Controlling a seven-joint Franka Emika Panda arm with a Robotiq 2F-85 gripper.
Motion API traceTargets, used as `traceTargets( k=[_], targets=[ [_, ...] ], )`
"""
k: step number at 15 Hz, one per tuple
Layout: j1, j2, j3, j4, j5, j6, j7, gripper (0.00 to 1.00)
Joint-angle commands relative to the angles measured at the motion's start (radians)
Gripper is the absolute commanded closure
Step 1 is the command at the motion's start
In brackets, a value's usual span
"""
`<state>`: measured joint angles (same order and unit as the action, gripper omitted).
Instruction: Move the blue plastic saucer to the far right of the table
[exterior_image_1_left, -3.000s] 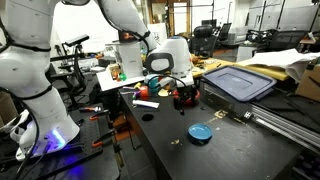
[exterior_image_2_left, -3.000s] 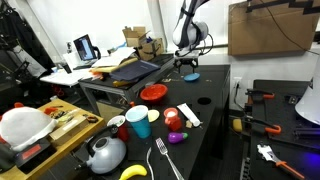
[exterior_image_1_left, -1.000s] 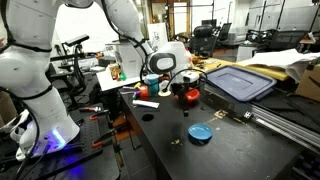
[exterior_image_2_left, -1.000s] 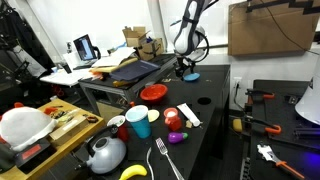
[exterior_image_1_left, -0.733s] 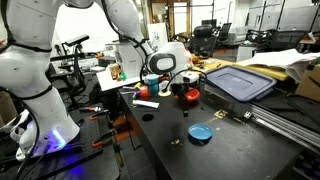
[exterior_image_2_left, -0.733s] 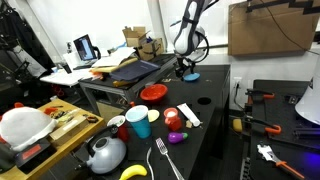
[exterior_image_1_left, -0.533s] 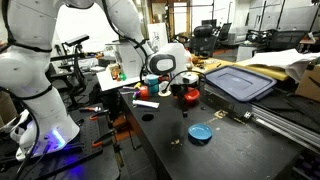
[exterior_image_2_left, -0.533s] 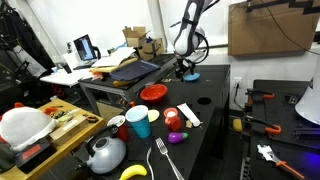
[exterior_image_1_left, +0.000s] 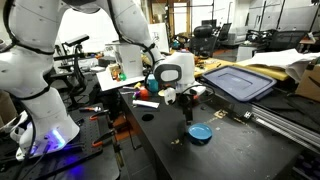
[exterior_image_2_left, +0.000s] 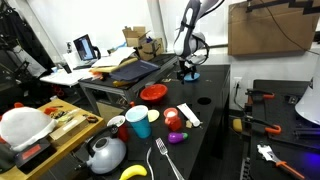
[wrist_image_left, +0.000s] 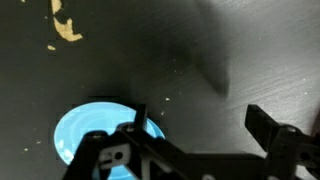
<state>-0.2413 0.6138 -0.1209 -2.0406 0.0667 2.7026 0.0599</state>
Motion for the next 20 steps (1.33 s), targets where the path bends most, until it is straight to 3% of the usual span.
traceTargets(
  k=[1, 6, 9, 20],
  targets=[
    [-0.082, 0.023, 0.077, 0.070, 0.072, -0.058, -0.116, 0.00],
    [-0.132, 0.043, 0.144, 0.132, 0.136, -0.145, -0.228, 0.00],
    [-0.129, 0.065, 0.145, 0.159, 0.147, -0.168, -0.253, 0.00],
    [-0.082, 0.148, 0.037, 0.195, 0.076, -0.110, -0.190, 0.00]
  ],
)
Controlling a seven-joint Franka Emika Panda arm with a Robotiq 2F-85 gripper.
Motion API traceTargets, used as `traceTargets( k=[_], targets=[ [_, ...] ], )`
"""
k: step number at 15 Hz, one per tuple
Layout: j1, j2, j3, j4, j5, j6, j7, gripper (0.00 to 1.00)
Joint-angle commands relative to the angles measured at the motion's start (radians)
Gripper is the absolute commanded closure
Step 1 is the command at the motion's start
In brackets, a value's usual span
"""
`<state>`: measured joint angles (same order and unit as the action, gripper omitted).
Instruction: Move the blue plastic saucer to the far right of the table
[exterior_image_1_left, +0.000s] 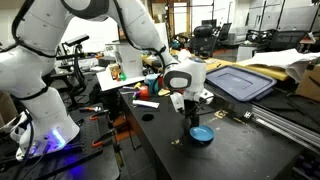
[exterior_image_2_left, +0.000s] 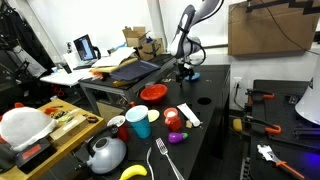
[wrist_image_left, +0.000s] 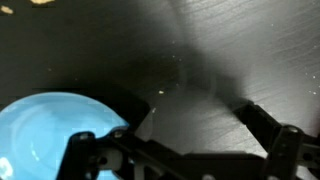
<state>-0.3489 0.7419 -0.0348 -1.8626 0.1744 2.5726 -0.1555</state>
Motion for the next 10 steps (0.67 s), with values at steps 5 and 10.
traceTargets(
  k=[5, 10],
  targets=[
    [0.067, 0.029, -0.134, 0.026, -0.098, 0.051, 0.082, 0.00],
    [0.098, 0.060, -0.211, 0.054, -0.174, 0.066, 0.157, 0.00]
  ],
)
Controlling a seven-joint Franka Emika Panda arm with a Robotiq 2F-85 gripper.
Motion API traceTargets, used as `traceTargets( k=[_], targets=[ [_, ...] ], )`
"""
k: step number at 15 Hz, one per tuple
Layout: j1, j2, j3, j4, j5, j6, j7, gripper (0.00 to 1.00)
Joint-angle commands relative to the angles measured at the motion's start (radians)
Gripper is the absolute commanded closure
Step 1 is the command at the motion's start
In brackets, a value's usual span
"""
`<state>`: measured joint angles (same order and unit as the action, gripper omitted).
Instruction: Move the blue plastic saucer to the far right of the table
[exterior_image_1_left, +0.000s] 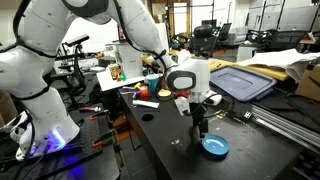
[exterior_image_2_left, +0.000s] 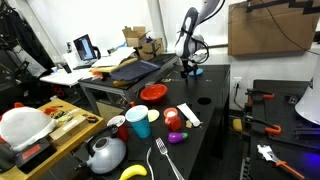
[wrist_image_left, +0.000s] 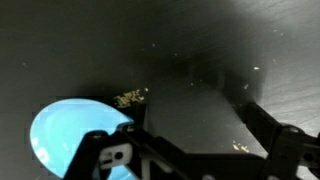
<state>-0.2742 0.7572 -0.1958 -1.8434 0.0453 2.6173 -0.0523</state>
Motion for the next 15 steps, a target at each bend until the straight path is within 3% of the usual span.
traceTargets(
  k=[1, 9, 15],
  targets=[
    [0.027, 0.052, -0.061, 0.041, -0.054, 0.022, 0.066, 0.00],
    [0.024, 0.142, -0.113, 0.127, -0.089, 0.054, 0.101, 0.00],
    [0.070, 0.016, -0.114, -0.016, -0.105, 0.073, 0.090, 0.00]
  ],
)
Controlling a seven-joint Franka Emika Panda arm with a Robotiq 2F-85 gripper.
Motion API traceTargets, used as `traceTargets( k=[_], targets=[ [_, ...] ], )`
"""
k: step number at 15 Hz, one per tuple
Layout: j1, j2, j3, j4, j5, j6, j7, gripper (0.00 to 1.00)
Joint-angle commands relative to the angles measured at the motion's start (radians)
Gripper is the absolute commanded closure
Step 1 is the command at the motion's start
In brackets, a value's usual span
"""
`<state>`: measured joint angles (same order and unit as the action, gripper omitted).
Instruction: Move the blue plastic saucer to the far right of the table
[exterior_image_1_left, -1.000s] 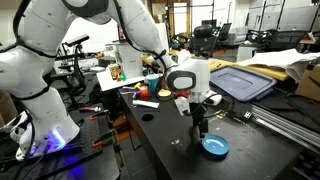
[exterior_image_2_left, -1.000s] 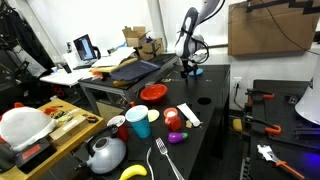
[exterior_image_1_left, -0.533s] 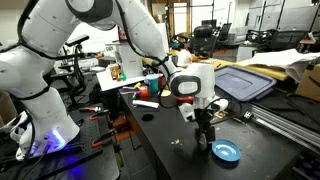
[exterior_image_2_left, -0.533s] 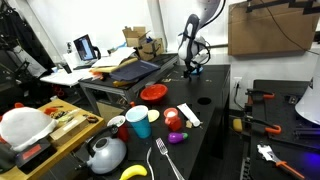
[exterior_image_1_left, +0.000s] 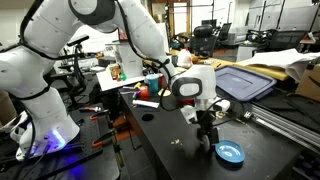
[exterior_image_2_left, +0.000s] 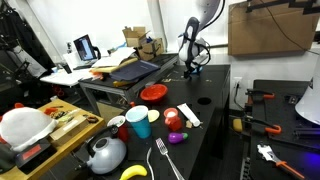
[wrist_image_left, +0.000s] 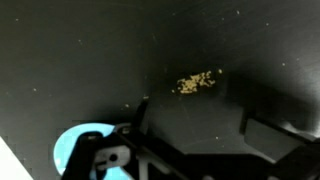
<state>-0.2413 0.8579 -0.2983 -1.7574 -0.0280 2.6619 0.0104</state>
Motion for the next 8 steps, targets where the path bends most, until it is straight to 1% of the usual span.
traceTargets(
  k=[1, 5, 8],
  targets=[
    [0.048, -0.113, -0.012, -0.130, -0.039, 0.028, 0.025, 0.00],
    [0.101, -0.214, -0.031, -0.222, -0.078, 0.012, 0.035, 0.00],
    [0.136, -0.281, -0.029, -0.264, -0.114, -0.034, 0.040, 0.00]
  ],
)
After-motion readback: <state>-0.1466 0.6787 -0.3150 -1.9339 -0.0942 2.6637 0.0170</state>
